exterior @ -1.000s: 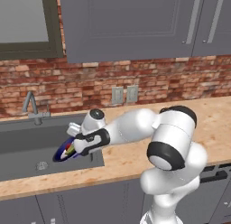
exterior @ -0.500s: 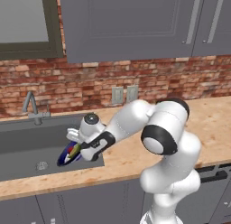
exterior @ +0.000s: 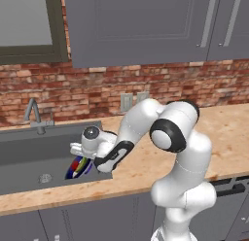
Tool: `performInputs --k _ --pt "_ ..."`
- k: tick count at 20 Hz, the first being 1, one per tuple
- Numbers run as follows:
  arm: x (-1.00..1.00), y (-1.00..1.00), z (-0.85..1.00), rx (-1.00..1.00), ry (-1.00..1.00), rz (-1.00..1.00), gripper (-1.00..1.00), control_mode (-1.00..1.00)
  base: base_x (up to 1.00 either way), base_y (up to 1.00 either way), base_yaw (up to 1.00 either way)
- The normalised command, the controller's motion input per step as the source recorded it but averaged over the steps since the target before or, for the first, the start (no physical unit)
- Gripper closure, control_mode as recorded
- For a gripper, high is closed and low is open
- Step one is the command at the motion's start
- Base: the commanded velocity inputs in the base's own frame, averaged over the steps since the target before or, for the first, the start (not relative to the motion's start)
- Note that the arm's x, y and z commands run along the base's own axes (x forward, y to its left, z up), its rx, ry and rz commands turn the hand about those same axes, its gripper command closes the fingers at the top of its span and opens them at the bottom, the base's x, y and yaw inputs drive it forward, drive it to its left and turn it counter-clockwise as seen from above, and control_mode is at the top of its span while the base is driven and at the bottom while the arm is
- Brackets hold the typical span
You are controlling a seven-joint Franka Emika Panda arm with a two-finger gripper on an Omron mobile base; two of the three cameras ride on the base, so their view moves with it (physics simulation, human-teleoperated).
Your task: Dump the lemon wedge and apple from the bowl so the bowl can be washed. Place the bowl in the sink after clearing the leftovers.
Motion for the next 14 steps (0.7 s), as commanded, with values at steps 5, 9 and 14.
performInputs --k 5,9,14 --pt "0.08 0.05 -0.09 -0.09 0.02 0.00 1.00 -1.00 0.00 0.00 0.00" --pt "0.03 0.00 0.00 -0.01 0.04 0.00 1.00 -1.00 0.00 0.00 0.00" --pt "0.05 0.11 0.00 -0.04 0.00 0.00 1.00 -1.00 0.00 0.00 0.00"
